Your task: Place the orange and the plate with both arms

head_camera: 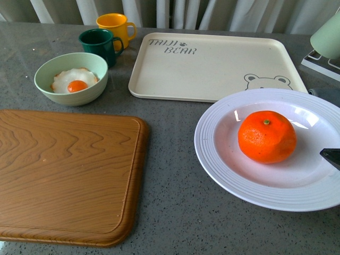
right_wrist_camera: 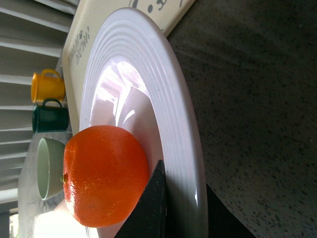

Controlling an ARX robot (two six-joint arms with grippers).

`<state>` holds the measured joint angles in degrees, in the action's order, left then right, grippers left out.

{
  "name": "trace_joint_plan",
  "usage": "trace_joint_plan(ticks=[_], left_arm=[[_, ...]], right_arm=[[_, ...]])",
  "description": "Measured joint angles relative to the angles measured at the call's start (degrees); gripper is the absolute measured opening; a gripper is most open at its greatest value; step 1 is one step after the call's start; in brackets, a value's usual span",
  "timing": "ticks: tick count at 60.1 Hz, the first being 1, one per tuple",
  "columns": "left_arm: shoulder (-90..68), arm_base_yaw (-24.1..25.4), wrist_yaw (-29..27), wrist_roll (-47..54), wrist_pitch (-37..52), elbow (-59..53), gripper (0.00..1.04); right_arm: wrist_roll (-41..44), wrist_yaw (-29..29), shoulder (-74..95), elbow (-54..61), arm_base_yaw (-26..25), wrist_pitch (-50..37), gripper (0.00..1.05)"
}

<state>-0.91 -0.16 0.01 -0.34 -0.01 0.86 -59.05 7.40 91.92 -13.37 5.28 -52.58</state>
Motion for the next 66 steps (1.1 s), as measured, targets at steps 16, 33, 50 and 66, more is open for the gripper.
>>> trace_joint_plan(ticks=[16, 33, 50, 66], left_arm=[[0.0, 0.0, 0.0, 0.0, 0.0, 0.0, 0.96], [0.0, 0.0, 0.0, 0.0, 0.0, 0.0, 0.96], [0.0, 0.0, 0.0, 0.0, 0.0, 0.0, 0.96], [0.0, 0.0, 0.0, 0.0, 0.0, 0.0, 0.96]], right_arm=[[-1.7, -0.3, 8.2, -13.1, 2.0, -0.8, 0.03], [-4.9, -1.0, 21.2, -28.2, 4.7, 0.7, 0.03], [-7.5, -2.0, 29.6, -44.5, 5.4, 7.9, 0.03], [-7.6, -2.6, 35.6, -54.8, 5.6, 14.1, 0.03]])
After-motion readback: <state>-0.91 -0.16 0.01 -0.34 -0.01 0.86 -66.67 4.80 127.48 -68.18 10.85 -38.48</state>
